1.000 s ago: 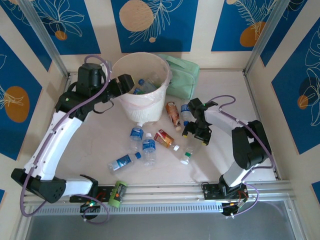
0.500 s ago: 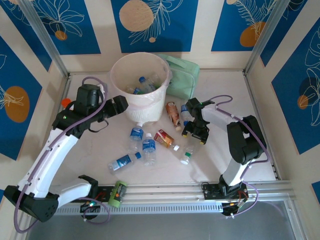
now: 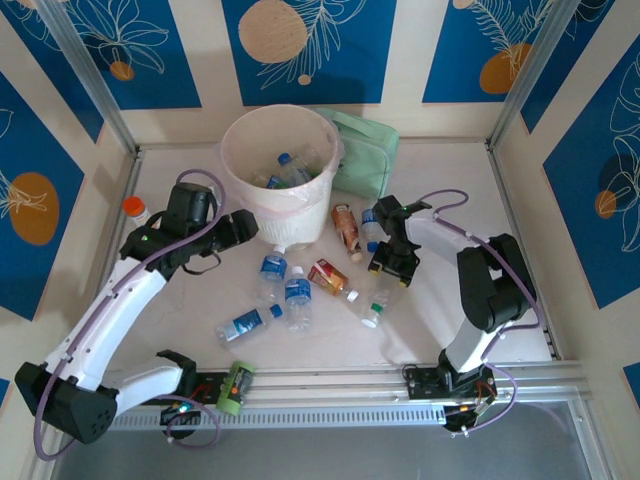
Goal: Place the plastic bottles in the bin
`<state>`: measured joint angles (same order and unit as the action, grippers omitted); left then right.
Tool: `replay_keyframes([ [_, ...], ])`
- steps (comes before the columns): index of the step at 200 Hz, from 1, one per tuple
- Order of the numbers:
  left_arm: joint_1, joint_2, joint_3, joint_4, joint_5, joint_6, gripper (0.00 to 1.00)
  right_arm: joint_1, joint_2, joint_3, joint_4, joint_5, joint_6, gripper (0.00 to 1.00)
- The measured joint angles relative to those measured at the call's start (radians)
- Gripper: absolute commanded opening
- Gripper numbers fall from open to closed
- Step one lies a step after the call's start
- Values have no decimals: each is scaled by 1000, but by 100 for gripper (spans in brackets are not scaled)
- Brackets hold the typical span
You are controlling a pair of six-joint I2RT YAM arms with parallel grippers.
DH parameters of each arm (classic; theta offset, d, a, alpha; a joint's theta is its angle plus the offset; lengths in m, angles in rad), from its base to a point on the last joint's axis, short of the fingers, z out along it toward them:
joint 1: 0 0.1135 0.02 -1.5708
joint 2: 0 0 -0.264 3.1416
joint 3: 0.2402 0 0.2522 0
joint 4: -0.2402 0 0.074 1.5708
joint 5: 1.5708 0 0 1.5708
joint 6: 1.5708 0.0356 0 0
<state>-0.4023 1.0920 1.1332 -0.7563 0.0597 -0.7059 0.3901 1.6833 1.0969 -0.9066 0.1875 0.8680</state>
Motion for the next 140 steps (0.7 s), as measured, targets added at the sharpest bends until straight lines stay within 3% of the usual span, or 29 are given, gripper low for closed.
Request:
replay_keyframes([
  [48, 1, -19, -50, -1, 4, -18, 77, -5, -172, 64, -50, 4, -24, 56],
  [88, 0, -38, -87, -11, 14, -24, 76, -42, -259, 378, -62, -74, -59, 55],
  [140, -38, -29, -160, -6, 15, -46, 76, -61, -204, 724, -30, -219, -63, 55],
])
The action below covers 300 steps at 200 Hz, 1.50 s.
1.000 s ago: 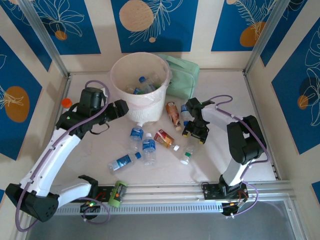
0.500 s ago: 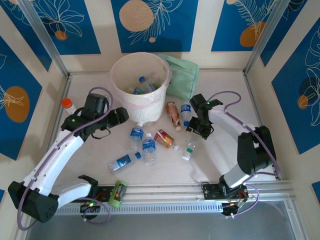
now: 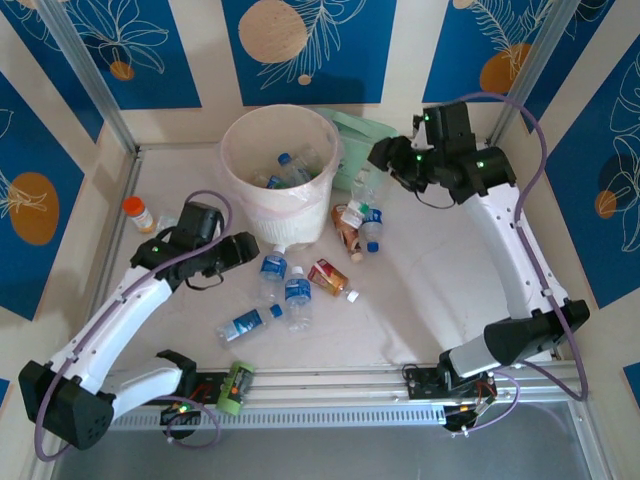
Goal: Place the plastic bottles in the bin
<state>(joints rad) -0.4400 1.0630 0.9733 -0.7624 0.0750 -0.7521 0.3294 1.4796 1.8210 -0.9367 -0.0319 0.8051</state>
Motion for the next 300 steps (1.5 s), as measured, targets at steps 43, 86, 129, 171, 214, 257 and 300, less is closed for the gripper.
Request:
replay_keyframes([
  [43, -50, 71, -44, 53, 0, -2, 79, 51, 148, 212, 36, -68, 7, 55],
  [86, -53, 140, -106, 149, 20, -34, 80, 142, 289, 363, 65, -77, 11, 55],
  [129, -53, 145, -148, 202, 39, -63, 84, 174, 435, 557, 65, -81, 26, 65],
  [171, -53, 144, -149, 208, 37, -71, 89, 173, 585, 727, 11, -78, 41, 84],
  [214, -53, 162, -151, 245, 36, -70, 88, 172, 598, 727, -33, -73, 48, 85],
  [257, -53, 248, -148, 291, 36, -57, 83, 185, 479, 561, -26, -24, 23, 85],
  [300, -54, 337, -125, 330, 37, -23, 83, 211, 120, 45, 122, 19, 25, 86],
])
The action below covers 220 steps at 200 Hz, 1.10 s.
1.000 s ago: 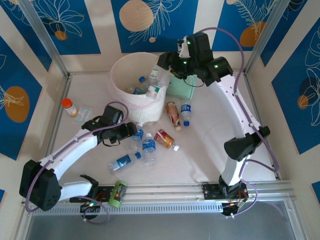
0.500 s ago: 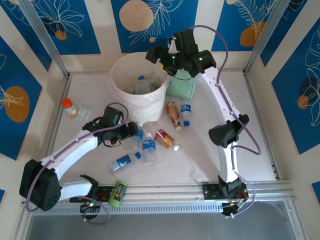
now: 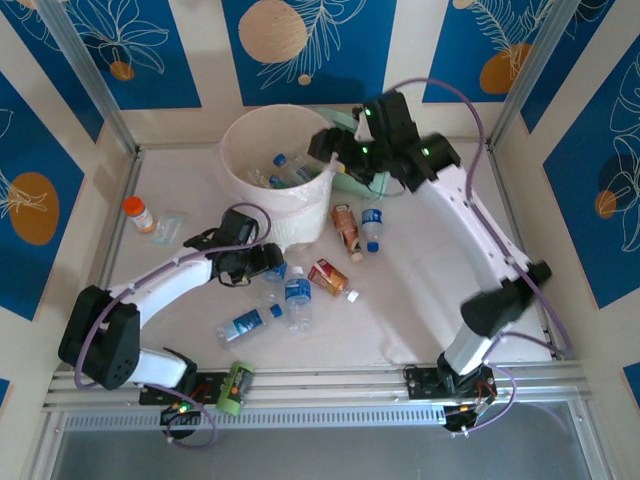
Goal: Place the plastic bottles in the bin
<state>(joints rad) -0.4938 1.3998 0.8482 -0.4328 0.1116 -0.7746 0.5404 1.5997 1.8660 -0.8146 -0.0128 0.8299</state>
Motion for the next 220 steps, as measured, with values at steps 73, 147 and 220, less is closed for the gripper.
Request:
replay_keyframes([
  [73, -22, 97, 7, 16, -25, 77, 80, -99, -404, -574, 132, 15, 25, 87],
  [147, -65, 208, 37, 10, -95, 114, 67, -232, -565, -897, 143, -42, 99, 86],
  [220, -83, 129, 35, -24, -142, 123, 55, -260, -555, -898, 171, -66, 99, 85],
])
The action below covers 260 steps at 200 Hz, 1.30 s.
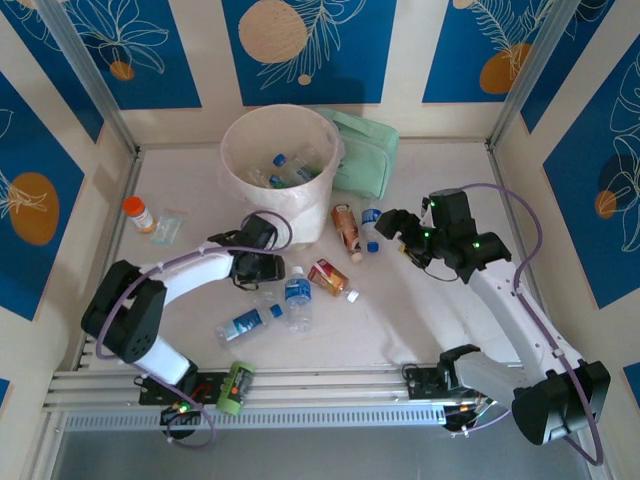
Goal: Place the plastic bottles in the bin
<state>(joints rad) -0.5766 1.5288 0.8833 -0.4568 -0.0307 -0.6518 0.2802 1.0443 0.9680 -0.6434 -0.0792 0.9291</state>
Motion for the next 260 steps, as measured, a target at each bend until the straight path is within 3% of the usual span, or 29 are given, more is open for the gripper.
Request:
replay_keyframes([
  [49, -2, -146, 0, -105, -60, 0, 54, -37, -2, 0, 0, -5, -1, 85],
  [87, -2, -354, 8, -285, -137, -11, 53, -76, -23, 0, -3, -16, -5, 84],
  [121, 24, -437, 203, -478, -212, -10, 54, -88, -29, 0, -3, -31, -5, 84],
  [162, 68, -329, 655, -527, -258, 39, 53, -88, -28, 0, -2, -43, -5, 84],
  [198, 72, -134, 996, -482, -249, 81, 53, -88, -30, 0, -3, -49, -5, 84],
  [260, 107, 198, 1283, -397, -167, 82, 52, -88, -77, -13, -33, -49, -13, 84],
])
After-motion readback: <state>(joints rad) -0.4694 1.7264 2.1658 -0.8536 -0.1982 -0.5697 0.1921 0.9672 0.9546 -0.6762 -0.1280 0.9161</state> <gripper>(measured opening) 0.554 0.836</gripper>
